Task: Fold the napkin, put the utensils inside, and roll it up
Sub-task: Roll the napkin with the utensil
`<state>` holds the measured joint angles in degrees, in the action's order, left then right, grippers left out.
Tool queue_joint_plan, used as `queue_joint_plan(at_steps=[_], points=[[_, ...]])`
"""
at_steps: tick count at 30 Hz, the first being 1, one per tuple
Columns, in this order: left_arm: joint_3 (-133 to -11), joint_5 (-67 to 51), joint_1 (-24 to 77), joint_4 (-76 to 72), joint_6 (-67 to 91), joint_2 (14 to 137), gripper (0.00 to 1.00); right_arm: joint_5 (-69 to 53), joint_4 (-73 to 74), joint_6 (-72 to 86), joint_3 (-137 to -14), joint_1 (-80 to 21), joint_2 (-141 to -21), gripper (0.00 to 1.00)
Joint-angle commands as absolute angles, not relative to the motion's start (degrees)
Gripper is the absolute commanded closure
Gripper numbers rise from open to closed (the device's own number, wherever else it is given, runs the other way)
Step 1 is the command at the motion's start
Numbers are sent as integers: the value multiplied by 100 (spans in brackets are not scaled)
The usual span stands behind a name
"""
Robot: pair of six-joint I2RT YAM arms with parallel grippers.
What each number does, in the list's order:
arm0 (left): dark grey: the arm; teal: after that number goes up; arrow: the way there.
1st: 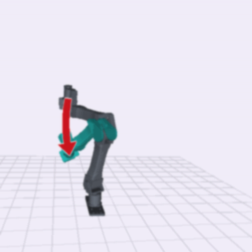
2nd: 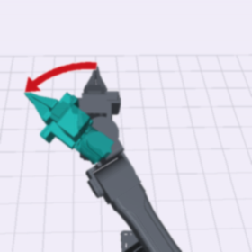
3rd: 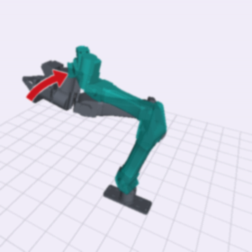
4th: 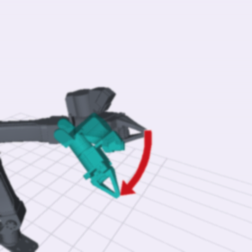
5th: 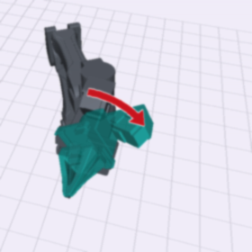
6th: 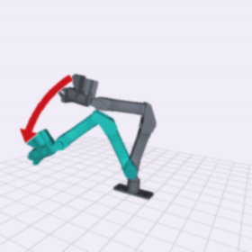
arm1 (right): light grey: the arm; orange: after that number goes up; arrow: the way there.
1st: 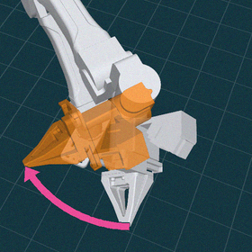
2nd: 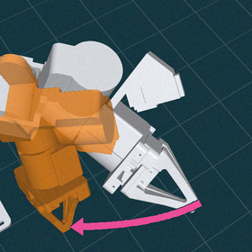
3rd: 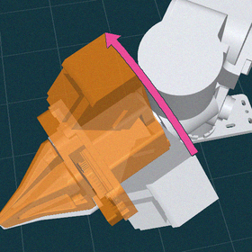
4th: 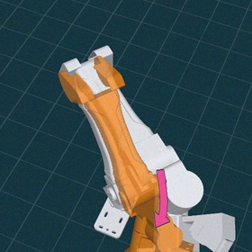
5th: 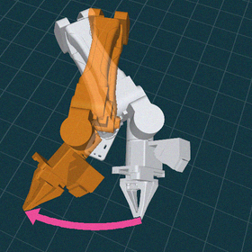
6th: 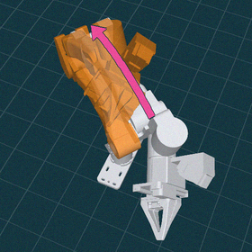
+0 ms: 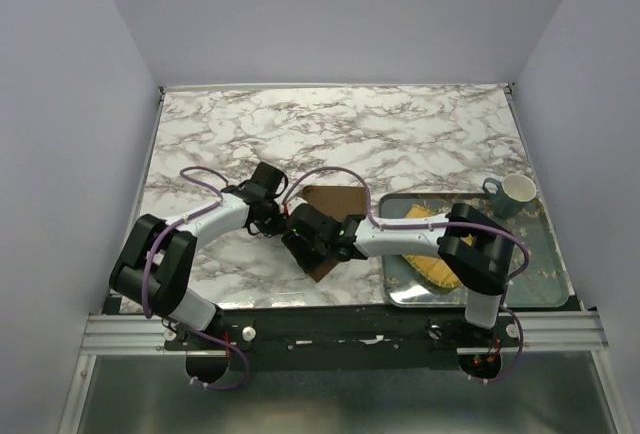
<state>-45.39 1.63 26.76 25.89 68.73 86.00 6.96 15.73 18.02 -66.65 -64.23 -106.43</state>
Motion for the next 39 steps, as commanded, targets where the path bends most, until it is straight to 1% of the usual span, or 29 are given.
queue_joint_plan(at_steps=[1,4,5,9,11,15,19,21,24,28,29,32,33,34,38,39], points=[[-4500,290,2698,3085,6864,8745,100,2187,703,1433,-6521,-6828,-10485,33],[-4500,299,2698,3076,6873,8745,100,2662,738,1188,-6627,-7056,-10521,32],[-4500,299,2698,3085,6864,8745,100,2663,747,1100,-6705,-7092,-10538,31],[-4483,290,2698,3085,6864,8710,100,2664,940,809,-6969,-7286,-10748,30],[-4483,273,2698,3085,6882,8710,100,2541,958,730,-7022,-7330,-10854,31],[-4421,246,2698,3085,6908,8622,100,2698,1011,642,-7215,-7418,-11188,34],[-4421,229,2689,3111,6917,8587,100,2777,993,615,-7216,-7427,-11346,34],[-4386,211,2689,3120,6943,8561,100,2786,941,650,-7190,-7427,-11382,34],[-4342,132,2689,3094,6978,8543,100,2716,897,782,-7146,-7427,-11443,37],[-4272,132,2689,3085,6996,8490,100,2961,800,1045,-6987,-7427,-11540,39],[-4254,123,2681,3076,7005,8490,100,3023,800,1072,-6970,-7427,-11566,41],[-4210,88,2672,3076,6996,8455,100,3024,800,1230,-6864,-7400,-11645,52],[-4175,88,2663,3076,6987,8429,100,2980,791,1274,-6847,-7392,-11628,60],[-4166,88,2654,3067,6987,8420,100,2919,774,1353,-6751,-7348,-11611,64],[-4078,97,2619,3059,6935,8359,100,2331,475,1503,-6408,-7155,-11374,76],[-4017,88,2602,3015,6926,8324,100,2173,405,1512,-6338,-7119,-11321,81]])
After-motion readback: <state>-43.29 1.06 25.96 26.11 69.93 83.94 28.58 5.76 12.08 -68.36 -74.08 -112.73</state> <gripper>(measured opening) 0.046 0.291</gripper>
